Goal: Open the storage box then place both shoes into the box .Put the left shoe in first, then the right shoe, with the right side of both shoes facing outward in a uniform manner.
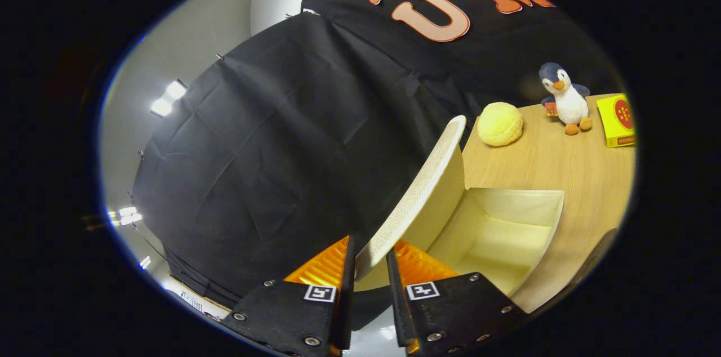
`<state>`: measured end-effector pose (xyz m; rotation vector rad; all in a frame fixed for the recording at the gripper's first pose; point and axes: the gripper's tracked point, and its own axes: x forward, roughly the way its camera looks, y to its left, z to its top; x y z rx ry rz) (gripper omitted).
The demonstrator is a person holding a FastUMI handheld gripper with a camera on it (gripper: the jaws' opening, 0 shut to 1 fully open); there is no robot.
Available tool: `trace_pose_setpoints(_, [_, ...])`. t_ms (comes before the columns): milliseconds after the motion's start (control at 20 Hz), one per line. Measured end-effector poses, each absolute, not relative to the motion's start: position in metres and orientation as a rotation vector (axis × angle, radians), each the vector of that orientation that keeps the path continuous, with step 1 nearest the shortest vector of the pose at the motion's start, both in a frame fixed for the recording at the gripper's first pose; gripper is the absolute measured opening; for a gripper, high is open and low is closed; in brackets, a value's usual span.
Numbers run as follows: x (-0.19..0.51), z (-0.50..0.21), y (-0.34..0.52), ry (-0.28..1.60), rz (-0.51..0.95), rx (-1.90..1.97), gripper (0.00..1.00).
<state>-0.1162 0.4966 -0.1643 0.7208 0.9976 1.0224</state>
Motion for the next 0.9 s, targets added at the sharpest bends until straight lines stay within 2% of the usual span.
trace_pose_setpoints(250, [-0.115,-0.157,0.552,1.034,1.022,0.741,0.22])
trace_pose_setpoints(450, [-0.116,-0.160,0.598,1.048,1.013,0.707,0.22])
trace_pose_setpoints(600, [-0.131,-0.176,0.628,1.129,0.996,0.690,0.22])
trace_pose_setpoints(700, [-0.135,-0.186,0.642,1.161,0.959,0.687,0.27])
trace_pose_setpoints(750, [-0.137,-0.191,0.652,1.175,0.949,0.676,0.42])
trace_pose_setpoints(850, [-0.143,-0.196,0.664,1.196,0.947,0.653,0.64])
trace_pose_setpoints(900, [-0.146,-0.197,0.663,1.197,0.948,0.639,0.68])
